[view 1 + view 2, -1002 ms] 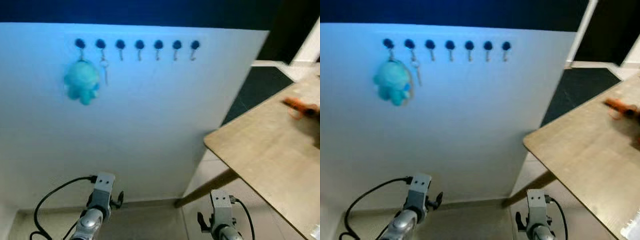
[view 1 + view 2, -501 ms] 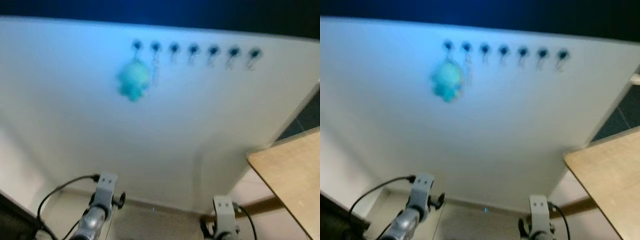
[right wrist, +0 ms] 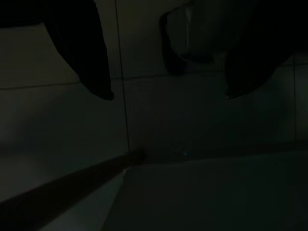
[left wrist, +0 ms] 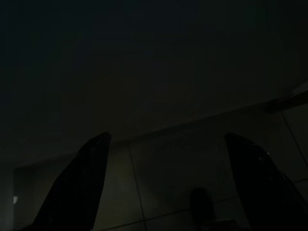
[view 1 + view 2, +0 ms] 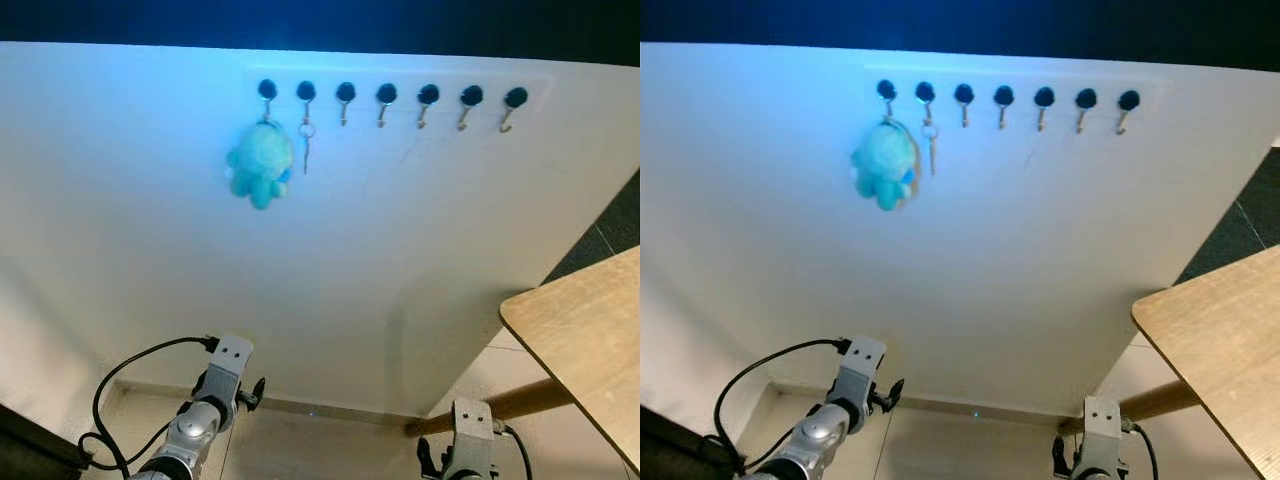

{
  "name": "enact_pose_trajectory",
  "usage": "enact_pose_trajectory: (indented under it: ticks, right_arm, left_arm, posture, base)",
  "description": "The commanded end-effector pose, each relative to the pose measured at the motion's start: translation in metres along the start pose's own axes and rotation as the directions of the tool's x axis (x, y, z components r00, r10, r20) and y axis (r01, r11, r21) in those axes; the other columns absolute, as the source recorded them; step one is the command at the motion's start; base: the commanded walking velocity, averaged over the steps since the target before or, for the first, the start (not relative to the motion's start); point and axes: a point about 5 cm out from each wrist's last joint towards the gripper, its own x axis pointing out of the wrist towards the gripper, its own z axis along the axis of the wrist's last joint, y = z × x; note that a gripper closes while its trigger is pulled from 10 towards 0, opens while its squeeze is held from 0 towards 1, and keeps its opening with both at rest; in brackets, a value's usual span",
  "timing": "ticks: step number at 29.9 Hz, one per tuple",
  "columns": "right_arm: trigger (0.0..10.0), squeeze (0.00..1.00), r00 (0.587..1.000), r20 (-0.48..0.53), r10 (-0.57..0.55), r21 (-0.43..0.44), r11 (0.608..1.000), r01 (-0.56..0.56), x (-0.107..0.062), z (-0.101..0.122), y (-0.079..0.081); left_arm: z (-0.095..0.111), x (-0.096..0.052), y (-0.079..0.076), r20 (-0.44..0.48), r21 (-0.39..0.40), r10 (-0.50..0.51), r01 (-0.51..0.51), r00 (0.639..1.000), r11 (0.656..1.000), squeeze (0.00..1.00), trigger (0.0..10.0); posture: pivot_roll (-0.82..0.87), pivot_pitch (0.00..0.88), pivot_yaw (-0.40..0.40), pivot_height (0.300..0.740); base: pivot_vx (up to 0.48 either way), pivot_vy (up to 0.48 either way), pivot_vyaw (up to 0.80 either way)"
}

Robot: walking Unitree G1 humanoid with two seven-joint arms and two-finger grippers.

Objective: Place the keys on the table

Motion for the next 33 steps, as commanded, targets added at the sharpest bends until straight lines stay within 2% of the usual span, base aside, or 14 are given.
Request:
enact_pose_trajectory:
  ticks: [1,8,24,28,33]
  right_arm:
    - [10.0,0.00,1.000,0.004,-0.011,0.007,1.000,0.011,0.000,0.000,-0.001]
    - [10.0,0.00,1.000,0.005,-0.017,0.015,1.000,0.017,0.000,0.000,-0.002]
    - [10.0,0.00,1.000,0.018,-0.003,0.006,1.000,0.003,0.003,0.007,0.003]
    - [10.0,0.00,1.000,0.018,0.001,0.004,1.000,-0.001,0.003,0.007,0.004]
    - [10.0,0.00,1.000,0.014,0.002,0.004,1.000,-0.002,0.002,0.005,0.006]
  left_arm:
    - [0.000,0.001,-0.002,-0.006,0.013,-0.012,0.012,1.000,1.000,0.00,10.0]
    - [0.007,0.004,-0.004,0.014,-0.016,-0.033,0.033,0.999,0.999,0.00,10.0]
    - [0.006,0.004,-0.010,0.012,-0.028,-0.034,0.035,0.999,0.999,0.00,10.0]
    - [0.006,0.004,-0.011,0.036,-0.036,-0.054,0.056,0.998,0.998,0.00,10.0]
    - [0.005,0.003,-0.016,0.030,0.037,-0.106,0.105,0.994,0.994,0.00,10.0]
  posture:
    - [0.01,0.000,0.018,0.740]
    - [0.01,0.000,0.013,0.740]
    - [0.02,0.021,0.001,0.740]
    - [0.02,0.029,-0.001,0.740]
    - [0.02,0.035,0.002,0.740]
  base:
    - [0.000,0.000,0.00]
    - [0.000,0.117,0.00]
    - [0.000,0.436,0.00]
    - [0.000,0.000,0.00]
    - [0.000,-0.192,0.00]
